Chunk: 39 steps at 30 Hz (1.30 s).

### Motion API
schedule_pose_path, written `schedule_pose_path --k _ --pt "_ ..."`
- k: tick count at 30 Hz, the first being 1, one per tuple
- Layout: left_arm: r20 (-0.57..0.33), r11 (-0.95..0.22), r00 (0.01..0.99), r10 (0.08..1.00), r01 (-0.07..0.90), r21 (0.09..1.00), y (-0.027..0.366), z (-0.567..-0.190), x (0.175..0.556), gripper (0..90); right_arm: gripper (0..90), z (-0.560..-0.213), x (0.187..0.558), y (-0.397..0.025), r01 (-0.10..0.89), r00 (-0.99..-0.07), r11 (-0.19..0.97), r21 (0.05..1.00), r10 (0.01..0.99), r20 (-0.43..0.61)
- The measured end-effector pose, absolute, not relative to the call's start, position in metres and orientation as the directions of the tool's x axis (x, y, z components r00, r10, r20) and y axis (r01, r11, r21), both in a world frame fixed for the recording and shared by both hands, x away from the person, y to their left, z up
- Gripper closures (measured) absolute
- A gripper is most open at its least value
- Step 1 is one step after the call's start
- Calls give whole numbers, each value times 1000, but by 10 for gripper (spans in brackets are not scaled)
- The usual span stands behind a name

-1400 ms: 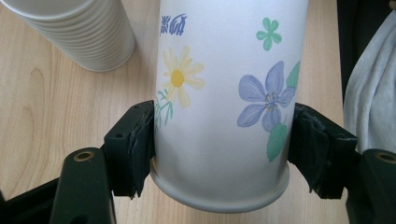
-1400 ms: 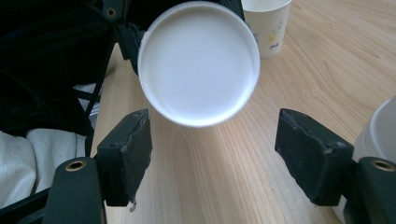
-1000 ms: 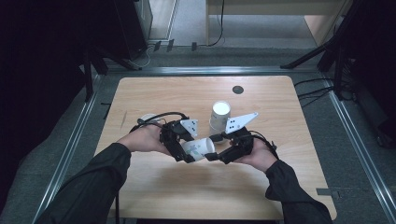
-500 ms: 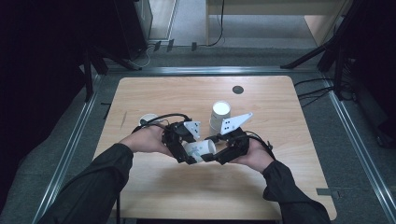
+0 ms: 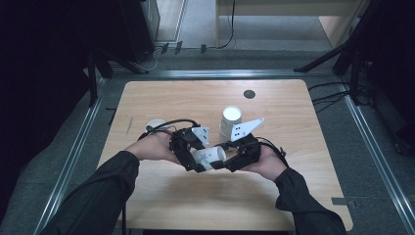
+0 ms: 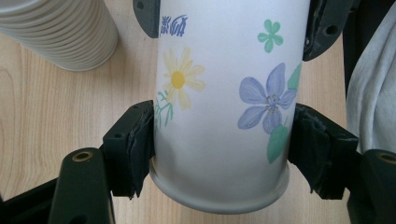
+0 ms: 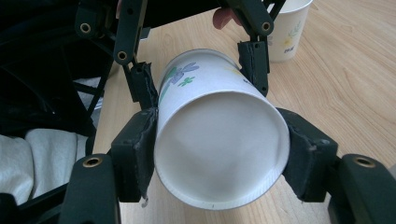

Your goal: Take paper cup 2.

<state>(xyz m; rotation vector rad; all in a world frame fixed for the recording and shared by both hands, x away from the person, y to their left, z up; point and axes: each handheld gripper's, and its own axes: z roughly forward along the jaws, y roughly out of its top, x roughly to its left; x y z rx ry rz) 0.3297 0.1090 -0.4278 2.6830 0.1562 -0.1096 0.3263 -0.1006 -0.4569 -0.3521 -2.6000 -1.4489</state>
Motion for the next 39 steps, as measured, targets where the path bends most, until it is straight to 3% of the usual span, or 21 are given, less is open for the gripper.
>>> schedule_pose_path --k 6,10,13,23,39 --pt "-113 -886 989 95 136 443 110 -427 331 256 349 -455 326 -101 271 -963 506 819 133 236" --pt "-122 -876 985 123 166 453 110 -427 332 154 348 -455 326 -102 268 -963 503 822 138 230" --pt "-123 -853 983 138 181 490 114 -427 333 128 348 -453 328 -106 270 -963 492 828 146 228" --pt "-144 -760 969 199 245 602 130 -429 332 126 348 -447 331 -119 277 -960 459 844 165 225" --pt "-217 -620 943 254 331 712 144 -447 322 123 347 -444 330 -129 283 -958 440 852 171 231"
